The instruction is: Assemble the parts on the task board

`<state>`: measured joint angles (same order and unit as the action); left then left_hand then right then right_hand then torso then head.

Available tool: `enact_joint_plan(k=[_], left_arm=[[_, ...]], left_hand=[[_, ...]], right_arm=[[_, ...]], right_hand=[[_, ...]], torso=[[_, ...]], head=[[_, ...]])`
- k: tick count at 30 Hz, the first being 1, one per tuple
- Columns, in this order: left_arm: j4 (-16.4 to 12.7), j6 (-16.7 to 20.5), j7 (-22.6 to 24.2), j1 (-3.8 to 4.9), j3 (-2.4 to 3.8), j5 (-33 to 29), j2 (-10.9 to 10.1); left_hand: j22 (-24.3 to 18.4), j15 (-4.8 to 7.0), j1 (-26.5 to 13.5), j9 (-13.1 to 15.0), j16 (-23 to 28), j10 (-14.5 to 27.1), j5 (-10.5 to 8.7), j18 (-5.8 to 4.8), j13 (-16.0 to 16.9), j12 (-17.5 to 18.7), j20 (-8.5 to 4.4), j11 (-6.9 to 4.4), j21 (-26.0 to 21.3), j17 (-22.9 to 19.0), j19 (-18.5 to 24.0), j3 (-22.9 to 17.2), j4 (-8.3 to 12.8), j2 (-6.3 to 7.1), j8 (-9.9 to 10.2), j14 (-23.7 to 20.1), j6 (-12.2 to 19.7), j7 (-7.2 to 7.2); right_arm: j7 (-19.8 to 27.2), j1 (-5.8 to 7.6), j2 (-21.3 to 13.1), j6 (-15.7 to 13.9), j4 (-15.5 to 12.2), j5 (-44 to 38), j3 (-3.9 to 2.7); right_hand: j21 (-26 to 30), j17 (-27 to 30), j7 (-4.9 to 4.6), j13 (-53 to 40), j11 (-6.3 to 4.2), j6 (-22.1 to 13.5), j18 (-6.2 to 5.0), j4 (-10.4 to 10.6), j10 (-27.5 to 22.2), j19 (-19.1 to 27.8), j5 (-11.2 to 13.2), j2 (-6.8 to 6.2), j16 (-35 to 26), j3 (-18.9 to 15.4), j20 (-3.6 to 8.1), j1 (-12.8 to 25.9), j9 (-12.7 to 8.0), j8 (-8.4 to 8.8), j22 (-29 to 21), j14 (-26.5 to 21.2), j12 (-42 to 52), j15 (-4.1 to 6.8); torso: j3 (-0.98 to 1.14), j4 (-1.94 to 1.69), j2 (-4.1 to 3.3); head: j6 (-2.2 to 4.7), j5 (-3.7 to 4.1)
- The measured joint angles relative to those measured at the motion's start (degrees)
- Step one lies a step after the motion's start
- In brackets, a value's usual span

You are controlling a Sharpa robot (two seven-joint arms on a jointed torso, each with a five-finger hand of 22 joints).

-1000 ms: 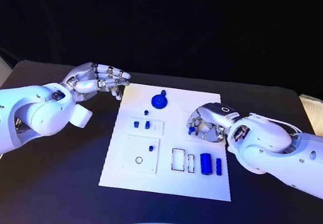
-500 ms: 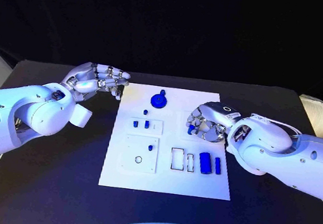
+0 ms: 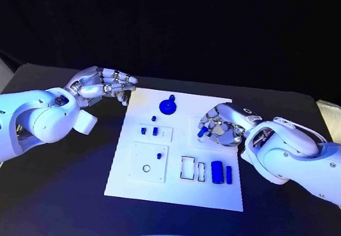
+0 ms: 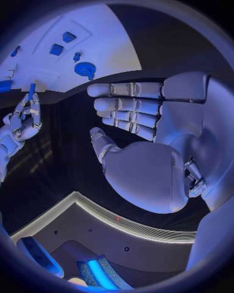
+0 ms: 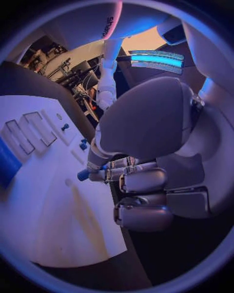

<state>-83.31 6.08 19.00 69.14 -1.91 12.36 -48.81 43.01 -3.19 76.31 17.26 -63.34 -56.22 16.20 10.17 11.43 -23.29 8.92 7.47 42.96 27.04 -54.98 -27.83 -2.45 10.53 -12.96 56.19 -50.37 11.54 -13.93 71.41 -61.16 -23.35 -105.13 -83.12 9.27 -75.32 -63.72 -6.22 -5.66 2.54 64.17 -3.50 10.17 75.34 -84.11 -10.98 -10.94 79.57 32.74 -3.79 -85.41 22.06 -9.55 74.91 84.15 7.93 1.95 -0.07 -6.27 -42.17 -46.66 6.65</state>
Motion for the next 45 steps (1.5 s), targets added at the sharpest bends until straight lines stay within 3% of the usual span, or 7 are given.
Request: enact_joint_plan(k=[9,17,20,32,45], left_arm=[[0.13,-0.01,-0.1,-0.06,0.0,0.0,0.07],[0.39,-0.01,-0.14,-0.09,0.0,0.0,0.22],[0.44,-0.01,-0.15,-0.1,0.0,0.0,0.34],[0.53,-0.05,-0.16,-0.13,0.0,0.0,1.03],[0.54,-0.17,-0.22,-0.13,0.0,0.0,1.33]], left_hand=[[0.0,0.0,0.0,0.0,0.0,0.0,0.0,-0.01,0.0,0.0,0.0,0.0,0.0,0.0,0.0,0.0,0.0,0.0,0.0,0.0,0.0,0.0],[0.0,0.0,0.0,0.0,0.0,0.0,0.0,-0.01,0.01,0.0,0.0,0.0,0.01,0.01,0.0,0.0,0.0,0.0,0.0,0.0,0.0,0.0],[0.0,0.0,0.0,0.0,0.0,0.0,0.0,-0.01,0.01,0.0,0.0,0.0,0.01,0.01,0.0,0.0,0.0,0.0,0.0,0.0,0.0,0.0],[0.01,0.0,0.0,0.0,0.0,0.0,0.0,-0.01,0.01,0.0,0.0,0.0,0.01,0.01,0.0,0.0,0.0,0.0,0.0,0.0,0.0,0.0],[-0.12,0.0,0.0,0.0,0.0,0.0,0.0,-0.01,-0.05,0.0,-0.21,0.0,0.02,0.01,-0.2,0.0,0.0,0.0,0.0,0.0,0.0,0.0]], right_arm=[[0.48,0.71,-0.35,-0.67,-3.16,2.67,-0.14],[1.24,0.7,2.77,-0.79,-4.29,2.85,-0.14],[1.62,0.07,5.04,-0.78,-4.28,2.23,-0.05],[2.97,-4.69,13.52,-0.55,-1.83,-3.51,0.27],[3.21,-7.02,16.93,0.24,0.72,-8.14,0.37]], right_hand=[[0.0,0.07,-0.1,-0.13,0.08,-0.33,-0.01,-0.31,0.08,0.0,0.04,-0.07,-0.01,0.31,0.0,0.54,0.0,0.0,-0.01,0.0,-0.24,-0.01],[0.0,0.07,-0.06,-0.18,0.08,-0.54,0.0,-0.49,0.1,0.0,0.15,-0.23,-0.01,0.48,-0.01,0.85,0.0,0.0,0.04,0.0,-0.24,-0.01],[0.0,0.07,-0.01,-0.18,-0.02,-0.62,0.0,-0.62,0.2,0.0,0.21,-0.3,-0.01,0.61,-0.01,0.92,0.0,-0.01,0.04,0.0,-0.3,-0.01],[0.0,0.07,0.0,-0.23,-0.03,-0.87,-0.01,-0.81,0.4,0.0,-0.03,-0.75,-0.01,0.77,-0.01,1.38,0.05,-0.67,0.03,0.02,-0.46,-0.02],[0.0,0.07,0.1,-0.27,-0.21,-1.32,-0.01,-1.1,0.62,0.0,0.0,-0.51,-0.02,0.94,-0.01,1.72,0.05,-1.34,0.02,0.02,-0.68,-0.03]], torso=[[-0.02,-0.03,-0.03],[-0.06,-0.01,-0.03],[-0.06,0.02,-0.02],[-0.13,-0.08,-0.02],[-0.09,-0.08,-0.1]], head=[[-0.12,-0.33],[-0.43,-1.46],[-0.51,-1.85],[-0.82,-3.48],[-1.65,-4.7]])
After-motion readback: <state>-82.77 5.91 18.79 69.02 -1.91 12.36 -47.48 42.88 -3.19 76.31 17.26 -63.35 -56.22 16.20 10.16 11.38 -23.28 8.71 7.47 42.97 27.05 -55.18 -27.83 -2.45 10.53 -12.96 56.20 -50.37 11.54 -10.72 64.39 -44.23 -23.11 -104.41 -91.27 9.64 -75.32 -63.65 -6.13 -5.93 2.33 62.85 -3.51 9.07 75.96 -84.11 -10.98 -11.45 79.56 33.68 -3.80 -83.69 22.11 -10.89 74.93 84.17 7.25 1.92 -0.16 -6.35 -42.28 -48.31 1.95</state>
